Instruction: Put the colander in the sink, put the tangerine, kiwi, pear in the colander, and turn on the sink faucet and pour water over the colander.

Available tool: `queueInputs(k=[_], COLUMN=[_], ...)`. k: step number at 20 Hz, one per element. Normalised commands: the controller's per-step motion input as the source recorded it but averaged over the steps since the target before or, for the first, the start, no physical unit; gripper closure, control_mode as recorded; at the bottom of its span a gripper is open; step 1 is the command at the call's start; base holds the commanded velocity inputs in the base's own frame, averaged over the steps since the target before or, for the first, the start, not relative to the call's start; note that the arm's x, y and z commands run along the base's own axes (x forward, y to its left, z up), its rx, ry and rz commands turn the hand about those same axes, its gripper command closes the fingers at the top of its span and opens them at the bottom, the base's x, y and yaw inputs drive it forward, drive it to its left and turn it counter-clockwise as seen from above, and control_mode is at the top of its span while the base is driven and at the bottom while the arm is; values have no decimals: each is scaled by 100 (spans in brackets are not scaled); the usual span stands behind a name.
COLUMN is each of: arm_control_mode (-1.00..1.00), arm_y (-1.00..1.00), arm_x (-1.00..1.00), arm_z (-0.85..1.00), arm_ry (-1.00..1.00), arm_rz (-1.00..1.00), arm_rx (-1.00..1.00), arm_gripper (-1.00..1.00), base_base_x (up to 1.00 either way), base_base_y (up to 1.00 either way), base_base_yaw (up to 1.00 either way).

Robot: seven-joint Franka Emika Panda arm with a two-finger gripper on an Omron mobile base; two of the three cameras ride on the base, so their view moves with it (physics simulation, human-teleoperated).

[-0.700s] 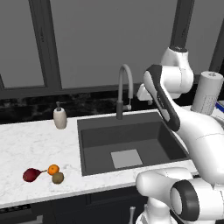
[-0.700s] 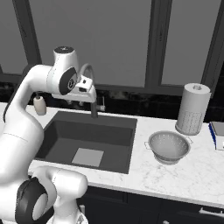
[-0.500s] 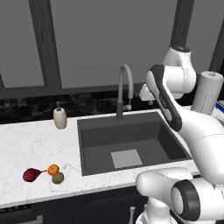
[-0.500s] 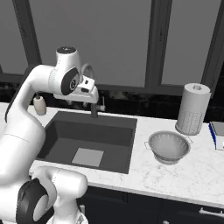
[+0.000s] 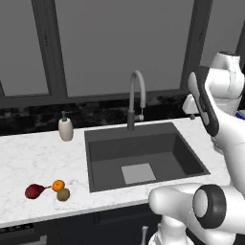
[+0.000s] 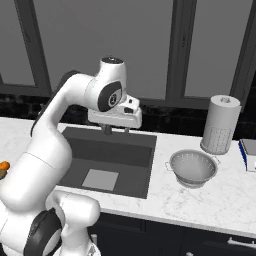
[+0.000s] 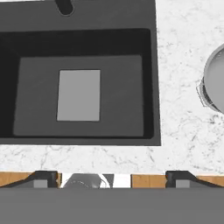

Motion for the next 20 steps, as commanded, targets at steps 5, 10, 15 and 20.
queueInputs(k=[5,10,15,20], arm_control_mode=[-100,-100,-100,-100], arm_y=[-99,-91,-72,-40], arm_x=[-24,-21,-5,2], arm_z=[-23,-31,-28,-13], arm_ry=[12,6,4,0], arm_rz=[0,0,0,0], arm_rx=[0,0,0,0], arm_gripper=[-100,-100,-100,-100], base_base_x=[0,0,0,0], base_base_y=[0,0,0,0], base_base_yaw=[0,0,0,0])
